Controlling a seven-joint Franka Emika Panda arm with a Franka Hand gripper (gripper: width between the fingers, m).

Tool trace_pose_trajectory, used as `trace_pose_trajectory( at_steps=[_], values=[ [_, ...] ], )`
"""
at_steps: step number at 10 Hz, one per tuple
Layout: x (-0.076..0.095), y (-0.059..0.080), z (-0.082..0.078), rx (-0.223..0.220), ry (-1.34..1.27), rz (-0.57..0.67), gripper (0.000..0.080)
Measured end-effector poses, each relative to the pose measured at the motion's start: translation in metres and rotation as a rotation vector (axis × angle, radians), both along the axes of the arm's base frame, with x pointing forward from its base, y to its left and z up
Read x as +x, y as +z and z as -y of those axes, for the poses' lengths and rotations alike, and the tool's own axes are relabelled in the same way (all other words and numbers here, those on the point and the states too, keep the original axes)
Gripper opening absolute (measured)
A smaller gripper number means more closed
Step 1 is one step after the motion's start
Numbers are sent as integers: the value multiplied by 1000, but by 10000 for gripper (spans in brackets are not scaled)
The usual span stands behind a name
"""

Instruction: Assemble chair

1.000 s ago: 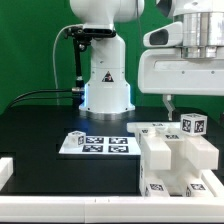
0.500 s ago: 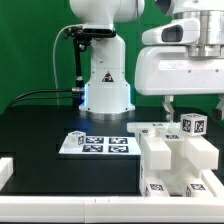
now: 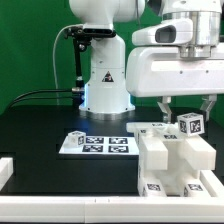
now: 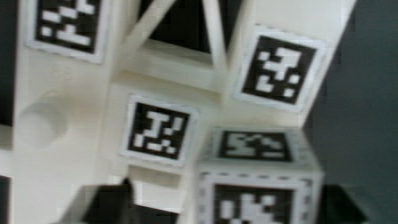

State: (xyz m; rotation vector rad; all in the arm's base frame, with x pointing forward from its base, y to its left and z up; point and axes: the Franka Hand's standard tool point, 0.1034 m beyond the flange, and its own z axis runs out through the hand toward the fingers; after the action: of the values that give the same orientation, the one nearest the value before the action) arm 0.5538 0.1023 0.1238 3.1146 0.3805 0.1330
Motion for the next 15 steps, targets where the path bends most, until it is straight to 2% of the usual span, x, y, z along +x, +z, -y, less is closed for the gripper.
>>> trace_pose_trajectory(
  at_steps=[1,4,7,10,13,15],
  values=[
    [0,0,0,10,-111,-2,276],
    [0,-1,0,28,-323,-4,279],
    [0,-1,-13,42,-672,-21,279],
    [-1,-2,-15,53,-1018,-51,280],
    [-2,-2,-18,101,-1438,-76,281],
    [-3,-2,-19,116,-1595,-83,281]
  ],
)
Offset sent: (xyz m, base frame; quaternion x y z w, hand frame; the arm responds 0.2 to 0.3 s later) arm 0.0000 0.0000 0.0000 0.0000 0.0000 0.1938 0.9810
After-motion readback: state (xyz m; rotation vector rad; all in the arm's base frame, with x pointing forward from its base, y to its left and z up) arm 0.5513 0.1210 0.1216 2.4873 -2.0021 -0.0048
